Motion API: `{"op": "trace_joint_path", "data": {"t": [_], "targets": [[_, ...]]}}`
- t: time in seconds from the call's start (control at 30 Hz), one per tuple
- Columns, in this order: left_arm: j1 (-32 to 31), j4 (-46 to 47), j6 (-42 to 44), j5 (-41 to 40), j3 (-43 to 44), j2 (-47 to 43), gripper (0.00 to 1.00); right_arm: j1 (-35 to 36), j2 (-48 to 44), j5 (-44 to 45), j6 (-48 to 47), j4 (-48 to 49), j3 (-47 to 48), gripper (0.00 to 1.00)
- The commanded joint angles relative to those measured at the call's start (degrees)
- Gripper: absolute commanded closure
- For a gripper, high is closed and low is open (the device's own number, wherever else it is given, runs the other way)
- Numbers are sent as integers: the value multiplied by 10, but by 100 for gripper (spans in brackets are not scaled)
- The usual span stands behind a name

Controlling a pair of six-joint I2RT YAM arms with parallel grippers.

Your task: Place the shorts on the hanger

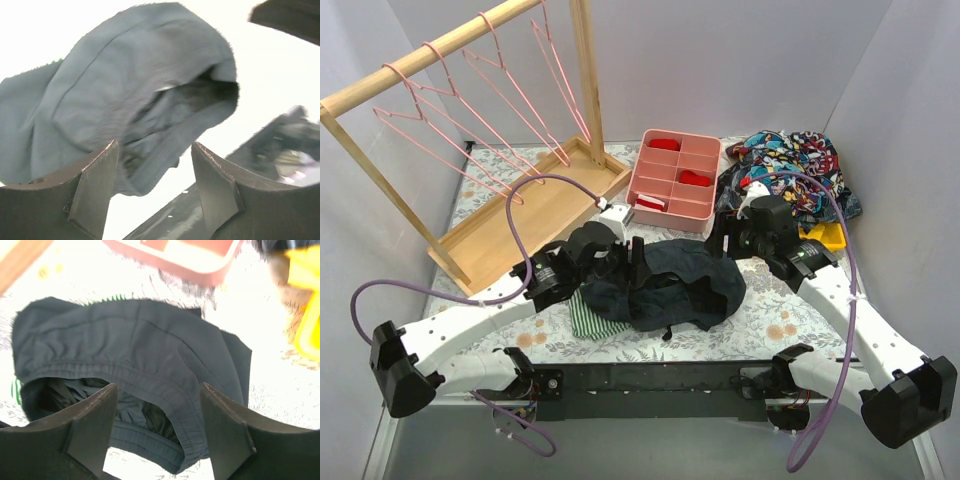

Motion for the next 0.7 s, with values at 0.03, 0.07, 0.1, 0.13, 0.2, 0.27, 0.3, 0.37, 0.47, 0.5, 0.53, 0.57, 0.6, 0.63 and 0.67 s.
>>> {"op": "trace_joint_path", "data": {"t": [0.03,0.07,0.1,0.13,0.2,0.27,0.3,0.37,0.47,0.5,0.53,0.57,0.6,0.63,0.67], "targets": [[0,-7,62,90,97,-40,40,-2,-10,-1,0,4,31,14],[1,-7,61,83,113,-41,40,-1,-9,-1,0,11,30,14],[1,-7,58,78,137,-38,40,-2,-9,-1,1,14,29,14],[0,-8,58,53,185,-24,41,-2,-5,-1,3,16,28,14],[0,-26,51,-31,250,7,41,-2,-1,-3,4,26,26,14],[1,-43,51,-148,359,73,41,-1,7,-13,8,32,24,14],[3,-70,52,-184,398,98,41,-2,12,-15,7,37,26,14],[38,-103,49,-200,521,183,42,-2,16,-20,8,38,27,15],[97,-146,62,-222,611,246,44,-1,24,-22,5,36,29,15],[97,-133,75,-274,645,272,44,-2,23,-23,4,37,28,16],[102,-131,85,-291,662,281,43,-2,23,-25,4,37,25,16],[106,-129,101,-306,683,292,43,-2,23,-27,3,38,22,16],[113,-125,111,-335,715,314,43,-1,22,-28,3,39,21,16],[118,-123,119,-348,730,322,43,-2,21,-30,3,42,15,16],[123,-119,137,-360,742,331,43,-2,22,-32,4,43,12,16]]}}
